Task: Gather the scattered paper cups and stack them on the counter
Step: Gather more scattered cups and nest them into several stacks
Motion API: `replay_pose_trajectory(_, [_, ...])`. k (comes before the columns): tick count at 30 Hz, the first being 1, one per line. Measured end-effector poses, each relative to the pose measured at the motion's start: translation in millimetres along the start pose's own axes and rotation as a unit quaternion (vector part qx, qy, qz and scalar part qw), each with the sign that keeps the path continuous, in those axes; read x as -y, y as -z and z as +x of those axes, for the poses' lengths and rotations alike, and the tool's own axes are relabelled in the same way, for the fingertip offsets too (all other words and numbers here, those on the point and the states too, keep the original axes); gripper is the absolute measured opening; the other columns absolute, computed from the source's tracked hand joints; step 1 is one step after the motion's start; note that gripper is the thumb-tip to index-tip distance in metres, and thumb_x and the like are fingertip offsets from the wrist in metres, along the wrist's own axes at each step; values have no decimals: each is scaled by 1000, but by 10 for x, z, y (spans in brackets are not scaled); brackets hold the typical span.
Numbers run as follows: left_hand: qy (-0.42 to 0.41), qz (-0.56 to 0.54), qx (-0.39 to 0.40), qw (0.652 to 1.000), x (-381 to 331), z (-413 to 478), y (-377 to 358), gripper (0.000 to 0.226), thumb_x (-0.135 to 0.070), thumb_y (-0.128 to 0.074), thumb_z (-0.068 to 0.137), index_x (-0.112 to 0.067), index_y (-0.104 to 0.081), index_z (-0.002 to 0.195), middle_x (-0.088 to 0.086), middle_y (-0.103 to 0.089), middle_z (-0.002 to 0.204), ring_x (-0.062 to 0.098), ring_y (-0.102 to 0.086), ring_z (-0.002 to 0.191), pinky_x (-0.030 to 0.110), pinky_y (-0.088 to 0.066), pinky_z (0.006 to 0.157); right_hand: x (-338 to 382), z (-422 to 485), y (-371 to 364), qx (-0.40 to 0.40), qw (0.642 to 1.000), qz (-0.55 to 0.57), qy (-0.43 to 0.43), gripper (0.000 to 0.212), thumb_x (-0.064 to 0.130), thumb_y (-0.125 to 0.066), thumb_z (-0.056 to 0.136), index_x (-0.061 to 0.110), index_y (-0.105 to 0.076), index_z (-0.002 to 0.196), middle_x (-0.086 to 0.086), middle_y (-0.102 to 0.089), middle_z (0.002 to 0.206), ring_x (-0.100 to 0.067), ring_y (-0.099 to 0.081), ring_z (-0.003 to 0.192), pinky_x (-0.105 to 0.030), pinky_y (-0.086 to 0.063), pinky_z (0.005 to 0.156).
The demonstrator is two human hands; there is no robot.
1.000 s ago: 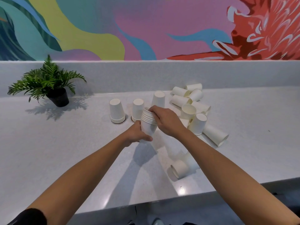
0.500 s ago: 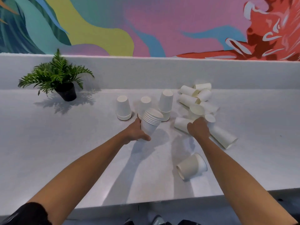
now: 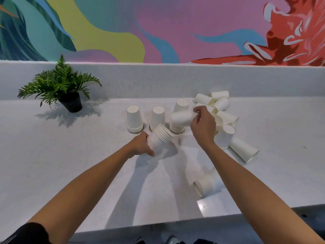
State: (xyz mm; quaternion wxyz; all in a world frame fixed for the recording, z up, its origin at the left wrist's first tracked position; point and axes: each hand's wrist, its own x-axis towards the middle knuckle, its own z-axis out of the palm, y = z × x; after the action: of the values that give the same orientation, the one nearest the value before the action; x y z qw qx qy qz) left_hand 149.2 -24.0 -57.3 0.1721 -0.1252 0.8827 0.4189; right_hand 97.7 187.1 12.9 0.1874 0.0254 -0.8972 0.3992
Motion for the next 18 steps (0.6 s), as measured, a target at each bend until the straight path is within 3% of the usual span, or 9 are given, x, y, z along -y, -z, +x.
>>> replay_pose_trajectory(4, [-15,-15,3,1000,-23,2,45,60,-8,-83,69,-14,-40,111,4,-51,106,21,-51,98,33,-50,81,228,-95,-40,77,987,-77,116,29,9,-49,91,15,-54,119,-7,-68,105,-26,-65,88,-25,-38,66])
replay_pose_trajectory(7, [-35,-37,-4,999,-24,-14,86,60,-8,-82,69,-12,-40,112,5,-51,108,19,-50,97,32,-51,79,339,-163,-119,153,976,-95,119,33,12,-53,93,19,-48,125,-7,-65,117,-25,-65,95,-28,-50,74])
replay_pose_trajectory(10, [-58,-54,-13,997,-55,-46,160,63,-14,-83,70,-12,-41,117,2,-51,108,14,-50,93,23,-48,72,372,-193,-209,231,956,-93,154,38,5,-49,90,18,-46,126,-8,-65,116,-29,-62,96,-33,-48,74])
replay_pose_trajectory(13, [-68,-106,-29,992,-64,-116,376,64,-22,-85,67,-16,-44,115,4,-54,109,17,-55,93,34,-53,78,437,-155,-285,287,942,-54,164,51,-1,-49,85,15,-47,134,-6,-58,130,-27,-57,114,-33,-45,91])
replay_pose_trajectory(15, [-74,-146,-46,985,-63,-191,554,64,-27,-87,64,-17,-48,114,6,-57,109,21,-58,93,34,-55,73,480,-90,-340,325,932,-38,155,62,4,-57,81,16,-41,140,-6,-52,136,-25,-52,120,-33,-44,98])
replay_pose_trajectory(18, [-95,-210,-103,968,-119,-312,849,62,-27,-86,61,-13,-55,113,6,-58,110,23,-61,94,33,-59,68,599,-5,-453,353,920,-50,160,80,20,-71,73,22,-32,143,-5,-49,134,-25,-53,118,-39,-48,95])
